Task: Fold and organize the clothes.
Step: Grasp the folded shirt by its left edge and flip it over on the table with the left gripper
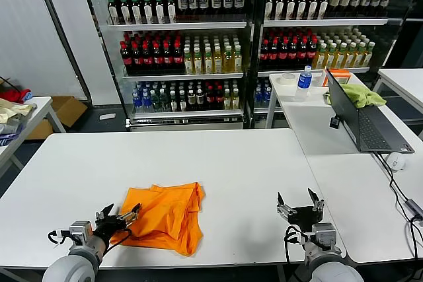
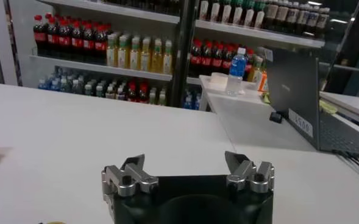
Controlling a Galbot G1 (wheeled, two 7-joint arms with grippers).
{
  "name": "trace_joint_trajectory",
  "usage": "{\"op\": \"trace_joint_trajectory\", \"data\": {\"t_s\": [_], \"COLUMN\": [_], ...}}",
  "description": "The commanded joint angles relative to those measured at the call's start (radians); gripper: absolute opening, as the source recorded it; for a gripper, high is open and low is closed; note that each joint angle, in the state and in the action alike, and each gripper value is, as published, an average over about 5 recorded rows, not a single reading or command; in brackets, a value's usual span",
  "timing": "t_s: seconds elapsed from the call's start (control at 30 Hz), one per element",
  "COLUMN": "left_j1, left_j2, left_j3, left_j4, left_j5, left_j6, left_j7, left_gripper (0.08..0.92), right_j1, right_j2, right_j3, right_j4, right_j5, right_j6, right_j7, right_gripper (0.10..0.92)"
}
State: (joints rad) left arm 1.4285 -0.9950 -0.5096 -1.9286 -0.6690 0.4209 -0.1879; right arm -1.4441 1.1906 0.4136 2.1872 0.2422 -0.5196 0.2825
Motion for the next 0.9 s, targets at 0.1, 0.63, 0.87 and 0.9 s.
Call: {"op": "trace_joint_trajectory", "data": {"t_s": [0.1,0.63,0.87,0.9], "left_j1": [0.016,0.038,0.034,0.029], "left_j2": [-0.008,-0.021,-0.008,0.001], "left_j3": [0.007,0.023,-0.012,-0.028], "left_j4": [0.022,0.019,-0.034,-0.052], "left_j5": [0.045,0.043,0.010,0.000], "left_j6": [-0.014,-0.020,-0.006,0.000], "left_j7": [0.005,0.035,0.060,0.059], "left_gripper": [0.817,0.403,0.204,0.170], "right_j1": [-0.001,0.002,0.011,0.011], "right_j2": [0.001,-0.002,-0.003,-0.004], "right_j3": [0.000,-0.006,-0.007,-0.006], "right_j4": [-0.001,-0.003,-0.006,-0.006], "right_j5": [-0.001,-0.001,-0.001,0.000], "right_j6": [0.001,0.000,-0.001,-0.001], "right_j7": [0.001,0.000,0.000,0.000], "right_gripper": [0.823,0.823,0.823,0.823]}}
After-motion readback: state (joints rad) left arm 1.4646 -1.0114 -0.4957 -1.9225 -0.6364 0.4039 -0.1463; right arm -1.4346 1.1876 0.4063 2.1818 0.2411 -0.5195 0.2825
